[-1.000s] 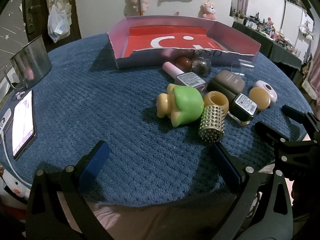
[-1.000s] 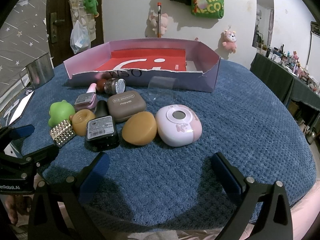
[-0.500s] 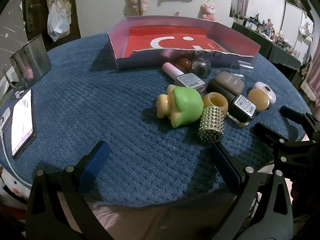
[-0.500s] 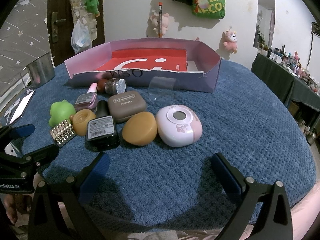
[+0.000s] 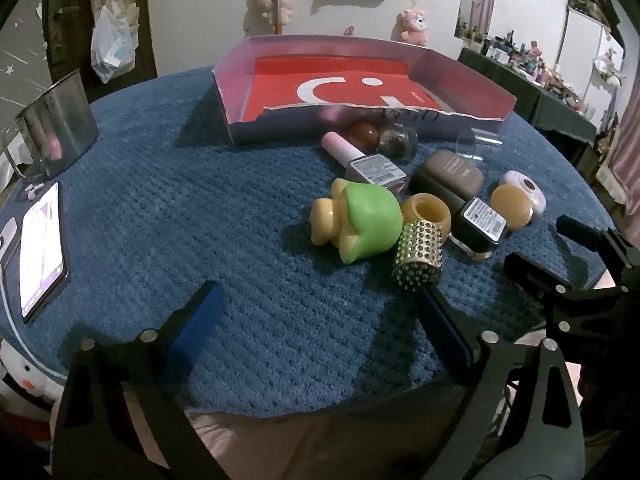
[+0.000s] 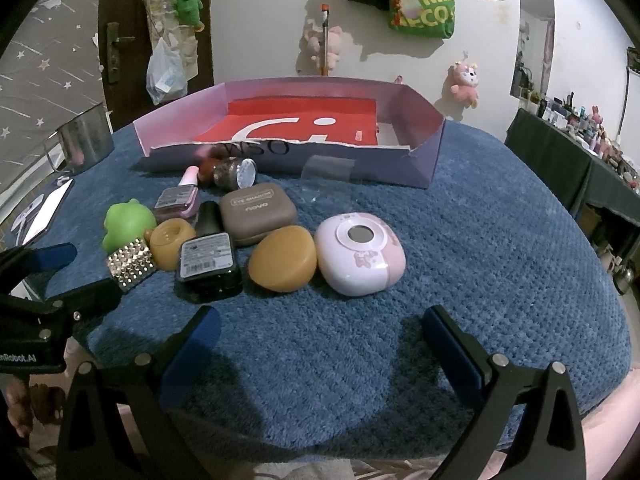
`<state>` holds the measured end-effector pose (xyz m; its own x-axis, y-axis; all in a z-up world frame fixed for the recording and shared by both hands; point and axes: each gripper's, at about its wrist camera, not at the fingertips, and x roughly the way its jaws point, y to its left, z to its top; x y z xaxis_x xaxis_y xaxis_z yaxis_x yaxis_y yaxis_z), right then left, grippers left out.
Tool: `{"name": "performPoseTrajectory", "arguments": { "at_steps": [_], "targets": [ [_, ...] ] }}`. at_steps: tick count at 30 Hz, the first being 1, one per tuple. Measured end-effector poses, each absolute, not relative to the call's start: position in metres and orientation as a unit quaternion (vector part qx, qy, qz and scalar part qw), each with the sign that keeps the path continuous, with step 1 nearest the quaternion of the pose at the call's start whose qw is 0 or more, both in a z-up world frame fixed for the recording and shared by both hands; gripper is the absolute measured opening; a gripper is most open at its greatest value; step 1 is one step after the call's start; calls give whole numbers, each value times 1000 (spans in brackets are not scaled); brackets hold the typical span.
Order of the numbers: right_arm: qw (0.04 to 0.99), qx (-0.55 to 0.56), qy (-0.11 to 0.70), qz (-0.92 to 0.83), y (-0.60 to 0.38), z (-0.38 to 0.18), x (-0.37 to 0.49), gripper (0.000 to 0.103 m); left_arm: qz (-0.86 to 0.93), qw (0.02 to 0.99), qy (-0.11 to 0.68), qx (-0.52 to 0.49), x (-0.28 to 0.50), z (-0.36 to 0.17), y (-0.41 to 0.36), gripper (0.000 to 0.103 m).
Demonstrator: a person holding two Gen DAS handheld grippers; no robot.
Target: Organize rigid objects
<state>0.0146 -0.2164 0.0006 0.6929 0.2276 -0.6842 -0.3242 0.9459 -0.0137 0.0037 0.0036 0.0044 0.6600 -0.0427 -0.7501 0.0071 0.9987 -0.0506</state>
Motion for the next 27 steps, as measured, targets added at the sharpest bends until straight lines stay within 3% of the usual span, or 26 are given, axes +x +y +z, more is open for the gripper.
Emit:
{"name": "performPoseTrajectory", "arguments": {
  "at_steps": [9,16,21,27],
  "targets": [
    [922,-63,345,165,-216,8,11,90,-31,911,410,-13,3,8,-1,70],
    [918,-67,351,172,-215,5,11,78,-38,914,404,-5,3,13,2,67],
    [917,-61,356,167,-221,4,13,68,-25,914,406,-1,7,12,9,58],
    [919,-72,358,150,-229,2,15,67,-31,911,411,-2,15,9,8,58]
  ]
}}
